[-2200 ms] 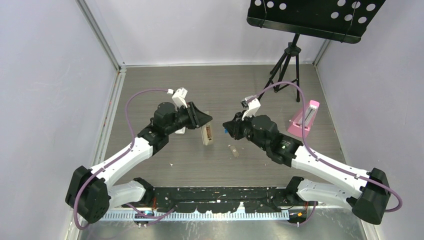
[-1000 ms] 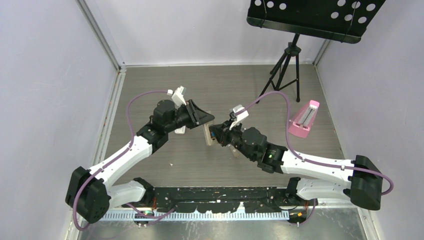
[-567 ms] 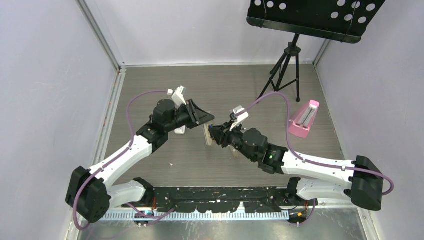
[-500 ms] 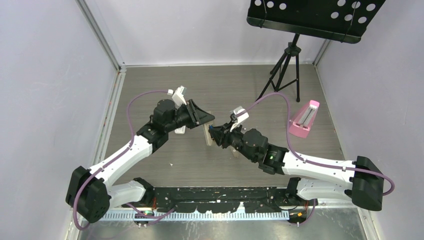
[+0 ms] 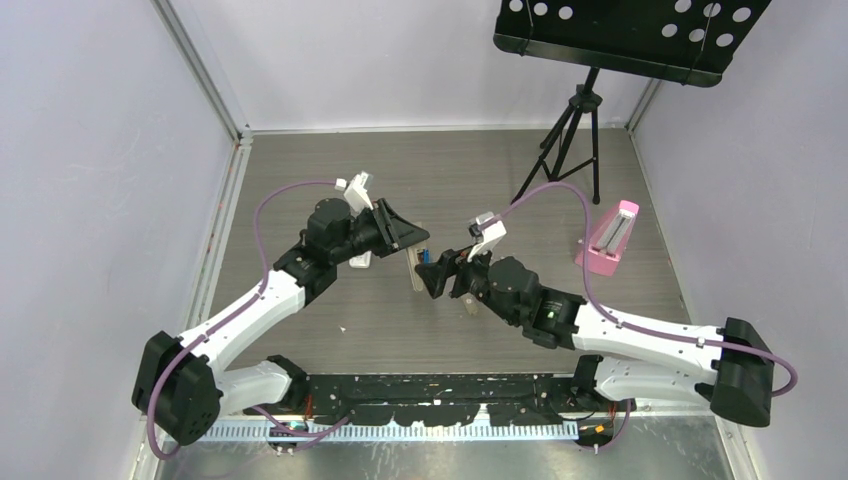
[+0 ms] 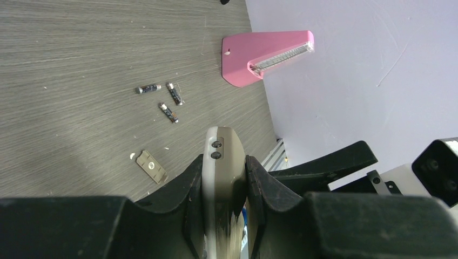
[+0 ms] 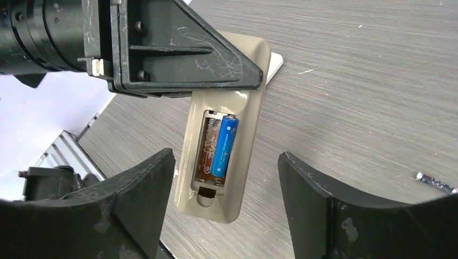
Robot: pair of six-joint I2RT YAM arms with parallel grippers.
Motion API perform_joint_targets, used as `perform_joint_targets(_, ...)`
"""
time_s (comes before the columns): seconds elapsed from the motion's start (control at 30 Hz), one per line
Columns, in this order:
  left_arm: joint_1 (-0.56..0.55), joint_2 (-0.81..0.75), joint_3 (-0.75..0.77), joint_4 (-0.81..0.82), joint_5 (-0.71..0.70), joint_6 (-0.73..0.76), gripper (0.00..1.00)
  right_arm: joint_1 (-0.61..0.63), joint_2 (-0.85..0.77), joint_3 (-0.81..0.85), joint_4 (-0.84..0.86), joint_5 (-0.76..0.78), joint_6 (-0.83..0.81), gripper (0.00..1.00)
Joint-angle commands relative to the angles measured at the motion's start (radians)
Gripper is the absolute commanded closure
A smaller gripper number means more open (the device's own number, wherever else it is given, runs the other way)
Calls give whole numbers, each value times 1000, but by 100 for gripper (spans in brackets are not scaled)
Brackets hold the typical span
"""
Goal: Load the batteries into the remote control
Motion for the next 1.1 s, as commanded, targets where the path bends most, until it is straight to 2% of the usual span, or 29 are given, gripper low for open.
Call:
perform_joint_targets(0.0,9,3,24,39,-10,19,100,0,-67,34,-17,62,140,21)
perform_joint_targets(0.1,15,5,19,47,-15,27,100,0,-99,25,-58,137,298,13)
perform_joint_targets(0.2,18,11,21,60,-23,38,100,-1,-140,-2,-128,234,539,8)
perform_joint_targets(0.37,19,21,28,83,-33,32,100,-1,-183,-117,-61,252,944,7)
perform_joint_targets(0.47,19,24,31,95,-47,27,100,-1,-170,-141,-37,242,1092,7)
perform_joint_targets(0.63,19,29,34,129,-68,1,100,-1,-111,-129,8,207,1216,7)
perform_joint_targets(1.07,19,36,45,148,-83,-116,100,-1,108,-95,325,209,1268,8)
